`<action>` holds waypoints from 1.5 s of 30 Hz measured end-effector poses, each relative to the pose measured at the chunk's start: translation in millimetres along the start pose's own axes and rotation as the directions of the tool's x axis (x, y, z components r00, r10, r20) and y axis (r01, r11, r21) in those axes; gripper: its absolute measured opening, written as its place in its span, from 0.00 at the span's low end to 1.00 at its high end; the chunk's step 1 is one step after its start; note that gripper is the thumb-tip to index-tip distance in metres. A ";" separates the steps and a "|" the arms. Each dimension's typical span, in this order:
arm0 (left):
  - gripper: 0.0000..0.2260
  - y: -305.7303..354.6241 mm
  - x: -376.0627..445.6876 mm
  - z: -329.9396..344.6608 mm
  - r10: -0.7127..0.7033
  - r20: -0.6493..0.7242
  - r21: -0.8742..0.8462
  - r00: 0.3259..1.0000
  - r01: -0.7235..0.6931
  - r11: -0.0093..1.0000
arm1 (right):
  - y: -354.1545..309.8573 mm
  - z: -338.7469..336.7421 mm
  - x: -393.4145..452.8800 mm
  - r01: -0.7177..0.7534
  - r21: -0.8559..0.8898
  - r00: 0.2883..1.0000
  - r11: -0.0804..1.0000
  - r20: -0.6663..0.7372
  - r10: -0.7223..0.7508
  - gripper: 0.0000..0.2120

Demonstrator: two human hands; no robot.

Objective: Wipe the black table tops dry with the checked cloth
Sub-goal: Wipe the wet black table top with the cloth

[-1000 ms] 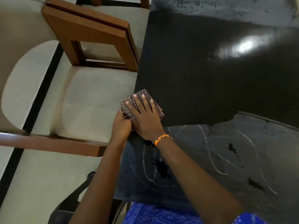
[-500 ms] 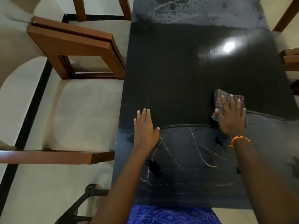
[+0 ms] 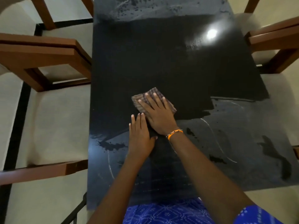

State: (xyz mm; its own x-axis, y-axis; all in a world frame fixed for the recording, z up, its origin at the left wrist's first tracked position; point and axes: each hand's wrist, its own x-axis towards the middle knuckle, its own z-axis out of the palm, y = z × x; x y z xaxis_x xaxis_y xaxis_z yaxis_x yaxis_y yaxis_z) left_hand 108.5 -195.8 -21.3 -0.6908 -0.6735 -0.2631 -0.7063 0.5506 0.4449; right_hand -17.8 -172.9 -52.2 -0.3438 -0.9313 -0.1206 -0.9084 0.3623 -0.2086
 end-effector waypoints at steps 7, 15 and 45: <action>0.32 54.8 14.7 22.3 0.185 0.083 0.116 0.979 -0.194 0.974 | 170.1 -26.2 -68.3 -0.360 -0.017 0.928 0.933 -0.106 0.356 0.27; 0.33 79.9 20.5 37.4 0.196 0.059 0.240 0.979 -0.205 0.949 | 279.5 -46.8 -120.6 -0.705 0.139 0.683 0.695 -0.132 0.719 0.27; 0.44 207.4 8.9 95.4 0.059 0.199 0.281 0.978 -0.115 0.953 | 326.3 -67.8 -82.0 -0.562 0.199 0.817 0.803 -0.017 0.576 0.28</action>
State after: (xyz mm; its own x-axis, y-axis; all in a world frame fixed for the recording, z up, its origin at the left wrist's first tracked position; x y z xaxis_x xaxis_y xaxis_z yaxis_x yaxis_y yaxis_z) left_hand -58.9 -40.5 -13.1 -0.7483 -0.5281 -0.4013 -0.6372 0.7405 0.2137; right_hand -302.1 19.1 -44.5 -0.8086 -0.5526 -0.2019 -0.4886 0.8219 -0.2927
